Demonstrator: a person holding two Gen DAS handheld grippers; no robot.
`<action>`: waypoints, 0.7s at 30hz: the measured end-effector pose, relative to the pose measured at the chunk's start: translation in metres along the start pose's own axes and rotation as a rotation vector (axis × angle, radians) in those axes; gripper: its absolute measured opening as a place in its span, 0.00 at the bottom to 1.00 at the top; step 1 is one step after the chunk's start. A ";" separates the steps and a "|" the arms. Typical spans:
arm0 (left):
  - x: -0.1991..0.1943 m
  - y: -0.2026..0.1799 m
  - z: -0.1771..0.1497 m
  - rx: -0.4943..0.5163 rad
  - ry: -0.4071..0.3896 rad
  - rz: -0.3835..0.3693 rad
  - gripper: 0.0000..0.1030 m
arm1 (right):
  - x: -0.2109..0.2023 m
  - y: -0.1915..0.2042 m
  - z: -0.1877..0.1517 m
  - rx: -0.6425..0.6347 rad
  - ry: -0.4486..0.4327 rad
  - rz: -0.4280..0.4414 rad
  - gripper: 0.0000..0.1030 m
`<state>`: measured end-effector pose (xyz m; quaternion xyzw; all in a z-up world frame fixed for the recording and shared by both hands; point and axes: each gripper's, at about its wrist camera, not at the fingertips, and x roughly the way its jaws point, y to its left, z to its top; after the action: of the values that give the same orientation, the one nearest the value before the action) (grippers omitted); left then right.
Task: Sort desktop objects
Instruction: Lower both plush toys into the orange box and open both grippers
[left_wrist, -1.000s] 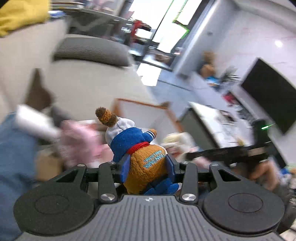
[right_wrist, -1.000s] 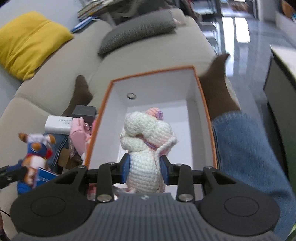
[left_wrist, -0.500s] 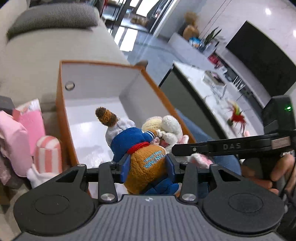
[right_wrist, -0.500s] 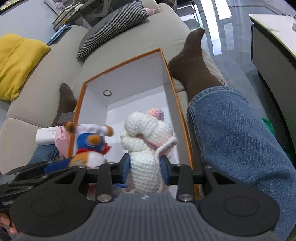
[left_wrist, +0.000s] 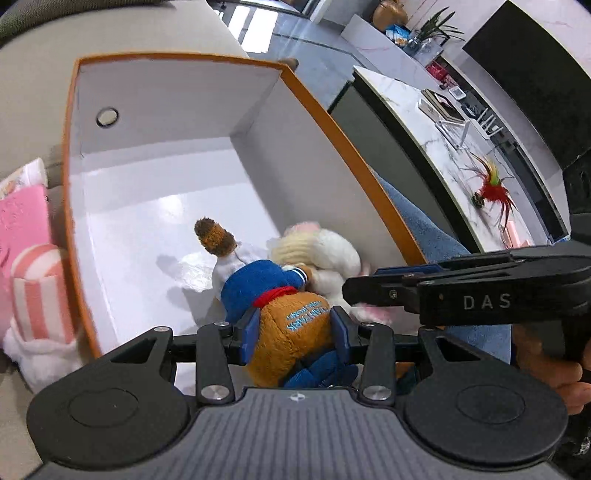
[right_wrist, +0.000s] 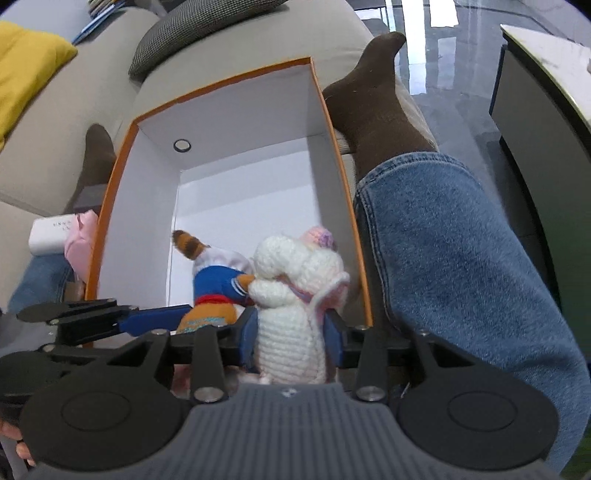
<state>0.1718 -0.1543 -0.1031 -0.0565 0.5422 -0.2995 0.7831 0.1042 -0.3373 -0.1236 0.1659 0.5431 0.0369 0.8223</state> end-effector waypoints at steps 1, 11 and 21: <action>0.001 -0.001 0.000 0.006 0.002 -0.002 0.46 | 0.000 0.001 0.000 -0.007 0.004 -0.002 0.41; 0.012 -0.003 -0.002 0.057 0.046 0.024 0.51 | -0.012 0.009 0.001 -0.104 -0.012 -0.042 0.39; 0.006 -0.014 -0.008 0.150 0.053 0.103 0.52 | -0.007 0.008 0.001 -0.151 0.011 -0.066 0.31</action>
<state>0.1603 -0.1670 -0.1052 0.0382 0.5407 -0.3000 0.7849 0.1032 -0.3313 -0.1143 0.0853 0.5485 0.0516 0.8302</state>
